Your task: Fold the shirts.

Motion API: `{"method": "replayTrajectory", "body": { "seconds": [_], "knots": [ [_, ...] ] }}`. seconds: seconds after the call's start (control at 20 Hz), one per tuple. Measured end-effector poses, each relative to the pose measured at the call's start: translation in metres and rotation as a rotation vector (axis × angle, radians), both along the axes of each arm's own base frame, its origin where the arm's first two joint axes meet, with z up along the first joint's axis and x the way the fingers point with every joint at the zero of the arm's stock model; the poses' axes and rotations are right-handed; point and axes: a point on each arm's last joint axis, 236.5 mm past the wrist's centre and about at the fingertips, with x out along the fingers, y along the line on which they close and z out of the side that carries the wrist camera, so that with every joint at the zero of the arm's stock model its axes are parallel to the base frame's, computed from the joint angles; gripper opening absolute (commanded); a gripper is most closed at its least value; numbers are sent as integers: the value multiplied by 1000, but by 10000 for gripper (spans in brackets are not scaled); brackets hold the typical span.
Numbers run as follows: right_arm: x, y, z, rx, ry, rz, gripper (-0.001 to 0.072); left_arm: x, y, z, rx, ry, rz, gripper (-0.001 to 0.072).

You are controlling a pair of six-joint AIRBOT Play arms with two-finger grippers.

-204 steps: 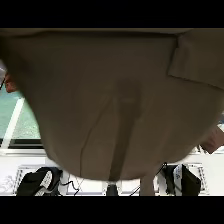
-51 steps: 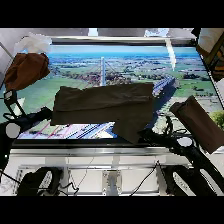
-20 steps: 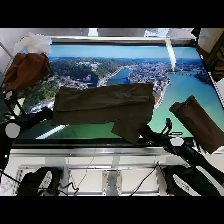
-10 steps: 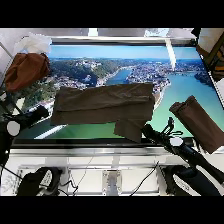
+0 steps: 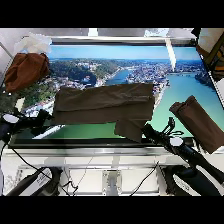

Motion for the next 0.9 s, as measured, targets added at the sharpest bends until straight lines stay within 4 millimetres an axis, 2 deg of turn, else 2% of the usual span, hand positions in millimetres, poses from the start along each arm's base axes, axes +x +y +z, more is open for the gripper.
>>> {"method": "replayTrajectory", "body": {
  "seconds": [0.3, 0.35, 0.45, 0.5, 0.8, 0.9],
  "knots": [
    [0, 0, 0, 1, 0, 0, 32, 6, 0, -20, -73, 29, 63, 540],
    [0, 0, 0, 1, 0, -1, 32, 5, -1, -22, -76, 33, 65, 442],
    [0, 0, 0, 1, 1, -1, 31, 6, 2, -26, -68, 36, 71, 126],
    [0, 0, 0, 1, 1, -1, 32, 5, 4, -27, -61, 38, 70, 16],
    [1, 1, 2, 3, -4, 1, 30, 8, 2, -27, -69, 30, 65, 12],
    [8, 3, 11, -3, -41, 17, 30, 11, -6, -21, -95, 8, 29, 12]
  ]
}}
